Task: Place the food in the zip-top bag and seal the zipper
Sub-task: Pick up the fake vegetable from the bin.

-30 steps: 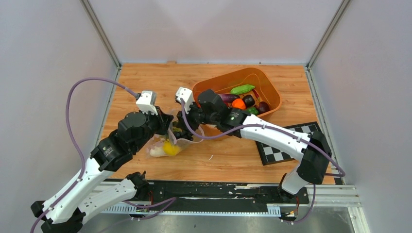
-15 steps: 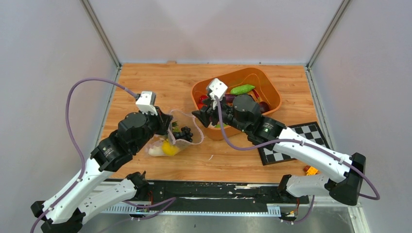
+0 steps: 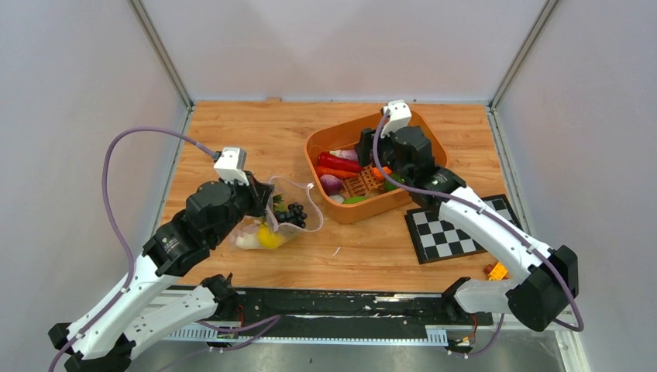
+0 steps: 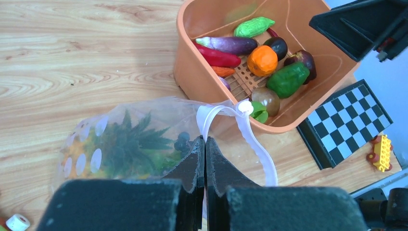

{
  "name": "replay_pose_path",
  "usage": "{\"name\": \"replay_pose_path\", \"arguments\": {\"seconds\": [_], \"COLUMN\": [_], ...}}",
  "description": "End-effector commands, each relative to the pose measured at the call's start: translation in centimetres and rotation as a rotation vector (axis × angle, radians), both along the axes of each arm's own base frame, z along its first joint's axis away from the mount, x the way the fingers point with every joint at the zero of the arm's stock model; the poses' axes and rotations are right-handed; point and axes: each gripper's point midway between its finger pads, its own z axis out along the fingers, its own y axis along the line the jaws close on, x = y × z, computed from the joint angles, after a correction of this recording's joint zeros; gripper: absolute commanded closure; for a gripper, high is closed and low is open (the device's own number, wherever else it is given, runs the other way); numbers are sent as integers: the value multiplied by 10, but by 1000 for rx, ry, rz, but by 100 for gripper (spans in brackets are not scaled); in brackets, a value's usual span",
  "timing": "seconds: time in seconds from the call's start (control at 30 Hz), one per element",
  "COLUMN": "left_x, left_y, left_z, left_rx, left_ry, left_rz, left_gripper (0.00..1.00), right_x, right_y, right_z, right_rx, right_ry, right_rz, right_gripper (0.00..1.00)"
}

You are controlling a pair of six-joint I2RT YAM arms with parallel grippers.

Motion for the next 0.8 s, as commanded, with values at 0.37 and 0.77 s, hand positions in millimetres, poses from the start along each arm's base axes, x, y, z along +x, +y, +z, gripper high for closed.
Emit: {"name": "replay_pose_path", "arguments": {"seconds": [0.37, 0.77], "left_x": [3, 3], "left_y": [5, 8], "left_z": [15, 13], "left_rx": [-50, -27], "left_ry": [-53, -47], "left_rz": [32, 43], "left_gripper": [100, 100], "right_x": [68, 131], "right_y": [-20, 19], "right_z": [-103, -154], "right_rx": [-35, -472], "right_ry": [298, 148], "right_rz": [-109, 239], "right_gripper": [22, 23]}}
